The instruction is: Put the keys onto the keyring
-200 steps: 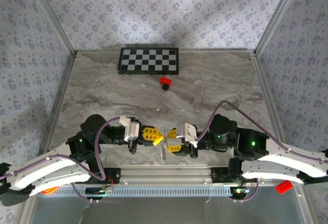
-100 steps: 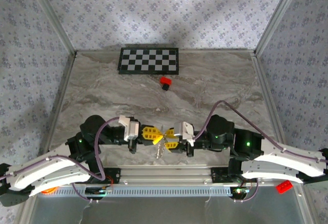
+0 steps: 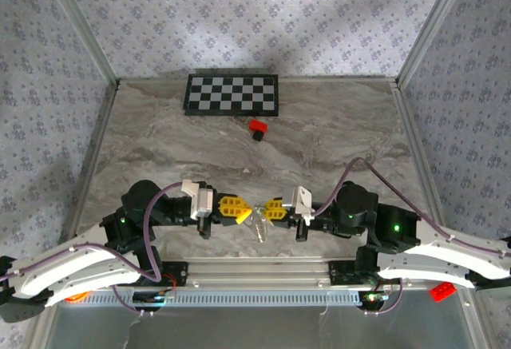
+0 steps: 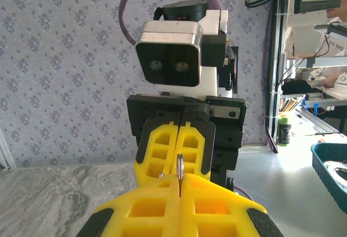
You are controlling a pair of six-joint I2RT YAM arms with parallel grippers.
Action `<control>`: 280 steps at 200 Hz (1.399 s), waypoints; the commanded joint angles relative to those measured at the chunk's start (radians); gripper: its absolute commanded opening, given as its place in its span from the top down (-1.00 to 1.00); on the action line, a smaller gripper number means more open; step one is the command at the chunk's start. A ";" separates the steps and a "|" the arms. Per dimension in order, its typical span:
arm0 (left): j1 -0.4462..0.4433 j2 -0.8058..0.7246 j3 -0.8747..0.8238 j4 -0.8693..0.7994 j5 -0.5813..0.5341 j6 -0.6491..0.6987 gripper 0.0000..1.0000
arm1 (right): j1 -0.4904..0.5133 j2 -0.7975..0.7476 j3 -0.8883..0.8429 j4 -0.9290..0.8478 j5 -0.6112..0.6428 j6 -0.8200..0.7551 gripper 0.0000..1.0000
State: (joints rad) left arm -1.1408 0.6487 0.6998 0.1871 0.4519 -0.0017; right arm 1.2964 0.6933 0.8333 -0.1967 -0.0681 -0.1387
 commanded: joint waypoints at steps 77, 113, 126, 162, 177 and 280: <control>-0.003 0.006 0.000 -0.022 -0.114 0.027 1.00 | 0.006 0.001 0.057 -0.065 0.129 -0.030 1.00; -0.004 0.031 0.006 -0.059 -0.135 0.048 1.00 | 0.013 0.030 0.102 -0.123 0.166 -0.042 1.00; -0.004 0.041 0.006 -0.063 -0.137 0.051 1.00 | 0.015 0.039 0.112 -0.134 0.179 -0.047 1.00; -0.004 0.049 0.003 -0.066 -0.159 0.058 1.00 | 0.023 0.052 0.128 -0.150 0.201 -0.054 1.00; -0.004 0.050 0.005 -0.076 -0.165 0.064 1.00 | 0.028 0.055 0.134 -0.163 0.217 -0.059 1.00; -0.003 0.048 0.003 -0.101 -0.185 0.073 1.00 | 0.047 0.061 0.160 -0.185 0.324 -0.097 1.00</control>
State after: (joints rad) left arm -1.1408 0.7025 0.6964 0.0780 0.2749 0.0517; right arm 1.3380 0.7544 0.9546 -0.3866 0.2073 -0.2153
